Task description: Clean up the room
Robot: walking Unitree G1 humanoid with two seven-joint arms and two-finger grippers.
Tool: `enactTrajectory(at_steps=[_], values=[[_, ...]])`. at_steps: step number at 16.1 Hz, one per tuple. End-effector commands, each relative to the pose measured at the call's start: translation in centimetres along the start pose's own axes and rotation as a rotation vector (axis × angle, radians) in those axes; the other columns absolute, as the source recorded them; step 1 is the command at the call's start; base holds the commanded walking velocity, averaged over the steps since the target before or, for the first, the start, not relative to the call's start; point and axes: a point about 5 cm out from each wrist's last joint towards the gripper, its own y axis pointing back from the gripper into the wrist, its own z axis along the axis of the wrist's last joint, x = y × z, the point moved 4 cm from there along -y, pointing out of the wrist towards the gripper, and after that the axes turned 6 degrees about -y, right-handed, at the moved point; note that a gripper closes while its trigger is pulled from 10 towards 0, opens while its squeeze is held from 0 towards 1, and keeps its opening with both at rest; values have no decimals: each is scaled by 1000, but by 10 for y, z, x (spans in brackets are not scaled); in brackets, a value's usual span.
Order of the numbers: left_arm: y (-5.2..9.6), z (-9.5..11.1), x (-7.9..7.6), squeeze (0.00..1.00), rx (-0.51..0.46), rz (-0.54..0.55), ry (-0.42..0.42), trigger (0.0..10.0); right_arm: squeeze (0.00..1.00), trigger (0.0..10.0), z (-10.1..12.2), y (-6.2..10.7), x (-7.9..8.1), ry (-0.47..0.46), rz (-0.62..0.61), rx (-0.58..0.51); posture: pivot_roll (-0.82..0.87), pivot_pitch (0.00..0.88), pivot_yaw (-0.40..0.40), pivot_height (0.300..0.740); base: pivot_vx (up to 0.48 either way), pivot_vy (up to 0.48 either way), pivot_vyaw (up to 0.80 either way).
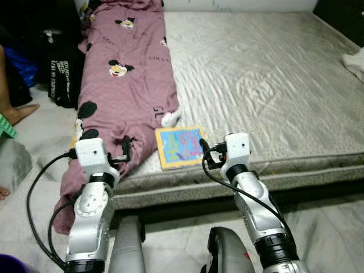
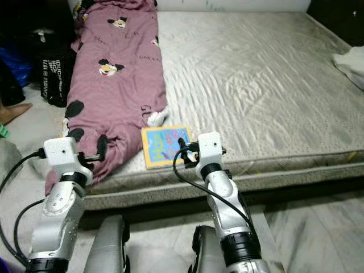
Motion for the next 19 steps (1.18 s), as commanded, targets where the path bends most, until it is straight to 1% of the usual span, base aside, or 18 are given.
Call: enactTrajectory(at_steps=[1,5,9,10,12,14,18,19], values=[[0,2,-4,0,-9,-15,10,10000,0,10000,4,0,-4,10,-5,-12,83,83,-33,605,480,0,0],[-1,1,-5,0,1,-16,15,10000,0,10000,4,-1,-5,2,-9,-13,83,84,-33,605,411,0,0],[-5,-8,-5,0,53,11,15,10000,0,10000,4,0,-6,3,-7,-14,82,80,-36,605,0,0,0],[-5,-11,-5,0,69,23,30,10000,0,10000,3,0,-6,11,-7,-11,81,81,-37,605,0,0,0],[-9,-25,-1,0,139,75,69,10000,0,10000,1,1,-7,15,0,-2,79,80,-51,575,0,0,0],[-12,-32,-4,0,157,70,79,10000,0,10000,1,3,-8,28,6,1,72,81,-69,555,0,0,0],[-19,-45,-8,0,204,86,128,10000,0,10000,2,4,-18,61,11,14,56,86,-90,550,0,0,0],[-21,-47,-9,0,217,83,124,10000,0,10000,3,4,-19,63,10,12,48,87,-90,550,0,0,0]])
